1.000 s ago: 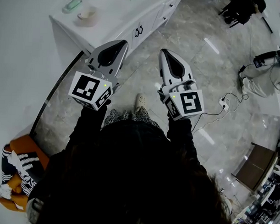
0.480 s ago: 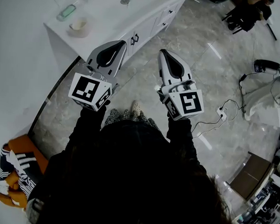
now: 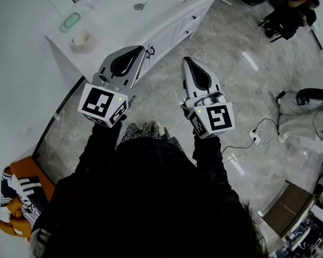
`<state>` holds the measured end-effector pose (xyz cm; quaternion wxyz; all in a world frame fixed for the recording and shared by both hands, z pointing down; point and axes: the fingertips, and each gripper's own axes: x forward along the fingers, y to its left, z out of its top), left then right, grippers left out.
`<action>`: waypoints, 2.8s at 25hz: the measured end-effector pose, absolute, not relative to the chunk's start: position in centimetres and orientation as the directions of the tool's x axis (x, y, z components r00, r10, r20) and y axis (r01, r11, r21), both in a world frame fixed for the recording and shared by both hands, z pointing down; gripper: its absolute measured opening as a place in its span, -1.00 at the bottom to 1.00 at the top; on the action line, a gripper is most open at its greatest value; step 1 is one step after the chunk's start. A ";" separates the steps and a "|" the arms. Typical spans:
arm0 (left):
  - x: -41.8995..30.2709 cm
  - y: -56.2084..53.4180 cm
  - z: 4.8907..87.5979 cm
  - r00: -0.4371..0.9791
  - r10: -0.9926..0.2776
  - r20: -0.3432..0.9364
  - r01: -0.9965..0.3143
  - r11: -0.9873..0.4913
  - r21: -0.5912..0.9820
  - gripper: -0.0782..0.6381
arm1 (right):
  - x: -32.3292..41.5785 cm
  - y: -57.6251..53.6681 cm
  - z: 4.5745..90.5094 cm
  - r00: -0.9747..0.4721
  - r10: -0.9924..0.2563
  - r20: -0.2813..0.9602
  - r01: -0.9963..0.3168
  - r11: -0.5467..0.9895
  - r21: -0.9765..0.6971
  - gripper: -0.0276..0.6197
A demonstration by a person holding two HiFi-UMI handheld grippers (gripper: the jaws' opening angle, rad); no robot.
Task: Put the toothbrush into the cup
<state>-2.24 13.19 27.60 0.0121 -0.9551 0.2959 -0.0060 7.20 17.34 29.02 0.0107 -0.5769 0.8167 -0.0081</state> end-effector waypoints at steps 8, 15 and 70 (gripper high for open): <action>-1.6 10.8 27.9 0.815 -0.579 0.007 -0.579 -0.815 -0.015 -0.76 | 8.1 15.0 29.8 -0.351 -0.936 0.009 -0.936 0.351 -0.028 -0.90; -0.5 8.3 28.2 0.813 -0.582 0.008 -0.582 -0.813 -0.010 -0.76 | 9.2 12.9 30.1 -0.345 -0.939 0.012 -0.938 0.344 -0.042 -0.90; 3.8 -21.1 31.5 0.773 -0.630 0.080 -0.634 -0.770 0.069 -0.76 | 14.5 -15.8 31.5 -0.386 -0.920 0.066 -0.923 0.385 -0.019 -0.90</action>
